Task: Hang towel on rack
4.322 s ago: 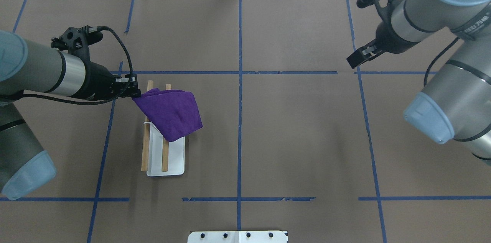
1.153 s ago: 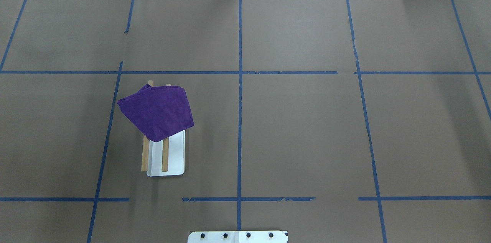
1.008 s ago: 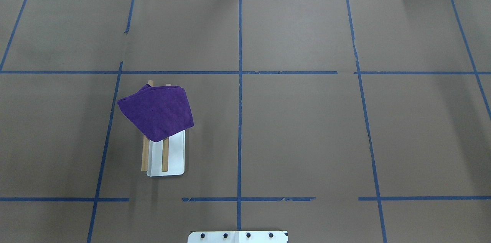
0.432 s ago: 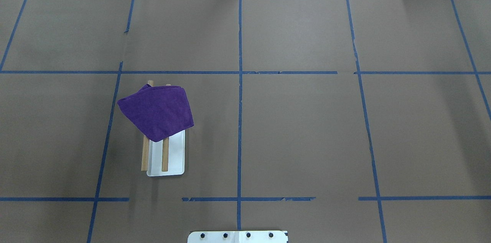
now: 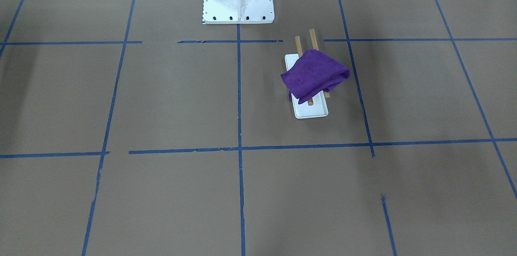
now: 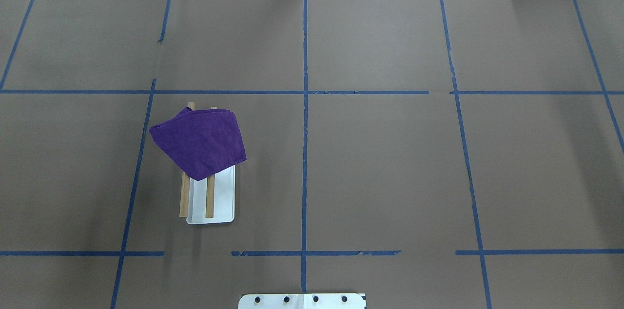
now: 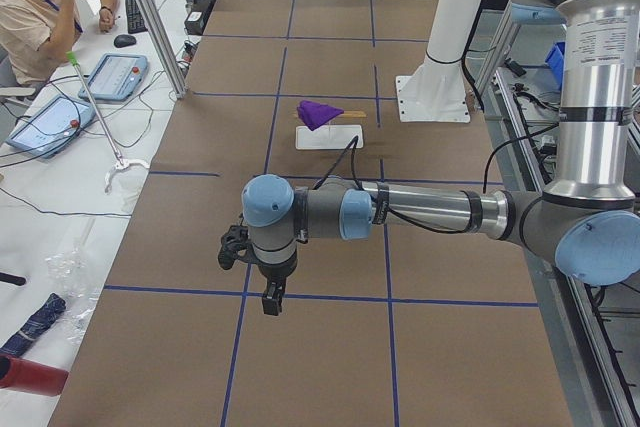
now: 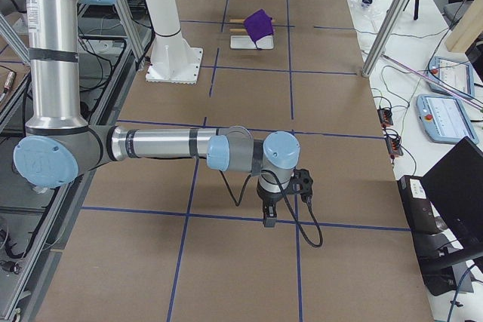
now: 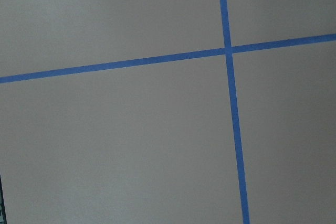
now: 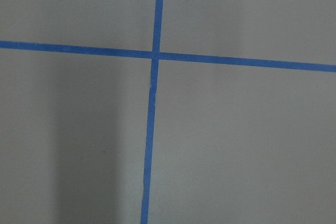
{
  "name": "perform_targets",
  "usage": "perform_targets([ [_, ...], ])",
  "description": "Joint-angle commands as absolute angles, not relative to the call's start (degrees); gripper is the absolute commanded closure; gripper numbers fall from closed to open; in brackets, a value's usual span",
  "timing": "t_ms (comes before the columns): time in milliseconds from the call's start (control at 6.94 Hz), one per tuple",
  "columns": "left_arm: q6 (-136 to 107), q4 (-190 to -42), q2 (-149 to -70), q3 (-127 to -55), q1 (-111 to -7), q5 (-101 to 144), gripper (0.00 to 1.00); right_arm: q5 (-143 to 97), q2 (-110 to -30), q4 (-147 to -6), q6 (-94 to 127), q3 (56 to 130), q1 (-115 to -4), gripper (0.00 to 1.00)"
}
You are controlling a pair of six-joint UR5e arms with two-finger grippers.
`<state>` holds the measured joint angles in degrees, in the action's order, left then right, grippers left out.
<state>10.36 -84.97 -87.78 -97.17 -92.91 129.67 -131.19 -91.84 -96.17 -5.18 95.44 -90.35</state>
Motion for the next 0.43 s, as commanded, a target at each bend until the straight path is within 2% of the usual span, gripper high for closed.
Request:
perform_targets([
  [0,10.46,-85.17,-87.63,-97.73,-92.90,129.47,0.00,-131.22,-91.85,-96.15,-5.18,95.45,-90.26,0.00],
  [288,10.11,-85.08,-87.63,-97.47,-92.90,129.46,0.00,-131.13,-91.85,-96.15,-5.10,95.45,-90.18,0.00],
])
